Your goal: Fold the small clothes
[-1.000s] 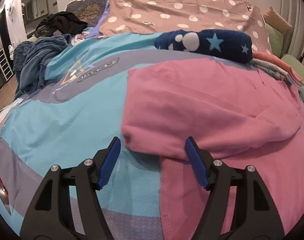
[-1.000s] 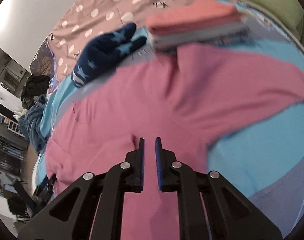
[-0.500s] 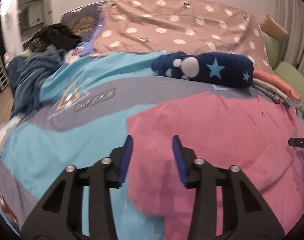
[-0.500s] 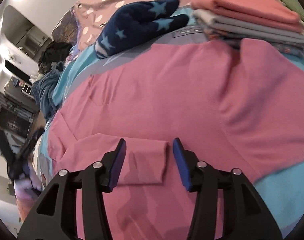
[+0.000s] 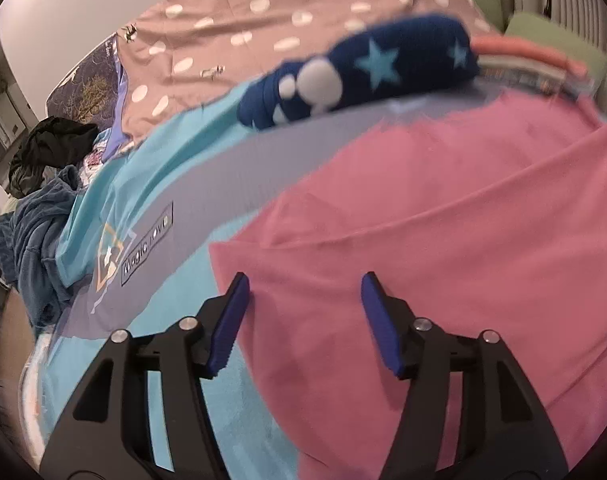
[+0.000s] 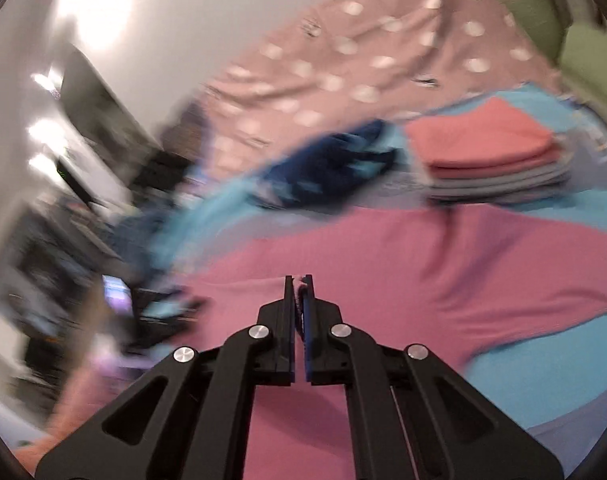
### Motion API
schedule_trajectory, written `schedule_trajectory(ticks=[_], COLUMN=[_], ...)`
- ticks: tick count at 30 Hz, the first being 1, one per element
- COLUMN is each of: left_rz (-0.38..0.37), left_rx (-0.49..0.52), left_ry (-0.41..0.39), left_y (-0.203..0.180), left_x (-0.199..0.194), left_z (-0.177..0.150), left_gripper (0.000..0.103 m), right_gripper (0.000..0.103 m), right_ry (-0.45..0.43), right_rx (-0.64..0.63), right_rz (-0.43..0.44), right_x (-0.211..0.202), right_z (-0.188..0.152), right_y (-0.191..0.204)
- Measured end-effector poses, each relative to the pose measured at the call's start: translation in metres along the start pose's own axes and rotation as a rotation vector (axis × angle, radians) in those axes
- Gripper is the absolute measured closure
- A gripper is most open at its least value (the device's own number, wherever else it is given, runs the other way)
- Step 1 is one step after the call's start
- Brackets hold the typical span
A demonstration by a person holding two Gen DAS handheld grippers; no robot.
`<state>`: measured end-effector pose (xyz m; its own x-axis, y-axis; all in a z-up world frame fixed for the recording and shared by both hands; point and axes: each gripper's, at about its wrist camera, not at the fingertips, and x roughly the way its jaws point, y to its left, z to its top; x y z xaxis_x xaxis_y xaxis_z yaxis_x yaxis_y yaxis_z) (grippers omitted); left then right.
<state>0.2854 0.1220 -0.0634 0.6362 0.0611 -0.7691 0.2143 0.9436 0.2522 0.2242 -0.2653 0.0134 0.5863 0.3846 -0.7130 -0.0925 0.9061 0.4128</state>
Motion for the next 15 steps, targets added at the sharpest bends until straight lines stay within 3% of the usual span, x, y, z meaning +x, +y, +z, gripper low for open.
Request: schedule_trajectory(ticks=[1,3,4,7,10,12,13,15], left_rz=[-0.008,-0.065,-0.077,0.017,0.124,0.142,0.134,0.124], left_rx=[-0.001,-0.025,-0.035,0.011,-0.016,-0.085,-0.136,-0.202], left_ry=[-0.014,-0.017,-0.016,-0.028,-0.044,-0.059,-0.070,-0.088], left_y=[0.000,0.001,0.001,-0.007,0.001,0.014,0.023,0.034], left_x=[0.000,0.000,-0.001,-0.004,-0.006,-0.009,-0.012,-0.020], left_z=[-0.001,-0.001,-0.001,-0.002,-0.004,-0.007,-0.010,-0.015], left_gripper=[0.048,0.074,0.078,0.095,0.099,0.099,0.099,0.098], right_gripper=[0.100,0.100,0.100,0.100,0.100,0.100,0.100,0.097], right_ry=[0.040,0.074,0.071,0.049,0.003,-0.051,-0.078,-0.111], right_rx=[0.028,0.050,0.043,0.047,0.058,0.060,0.062,0.058], right_rz=[-0.031,-0.067,-0.084,-0.069,0.002,0.080,0.057,-0.130], right_x=[0.014,0.034,0.041,0.043,0.029,0.011,0.008,0.015], right_z=[0.000,-0.004,-0.006,-0.008,-0.002,0.006,0.013,0.023], right_y=[-0.008,-0.019,-0.021,-0.023,-0.018,-0.014,-0.014,-0.022])
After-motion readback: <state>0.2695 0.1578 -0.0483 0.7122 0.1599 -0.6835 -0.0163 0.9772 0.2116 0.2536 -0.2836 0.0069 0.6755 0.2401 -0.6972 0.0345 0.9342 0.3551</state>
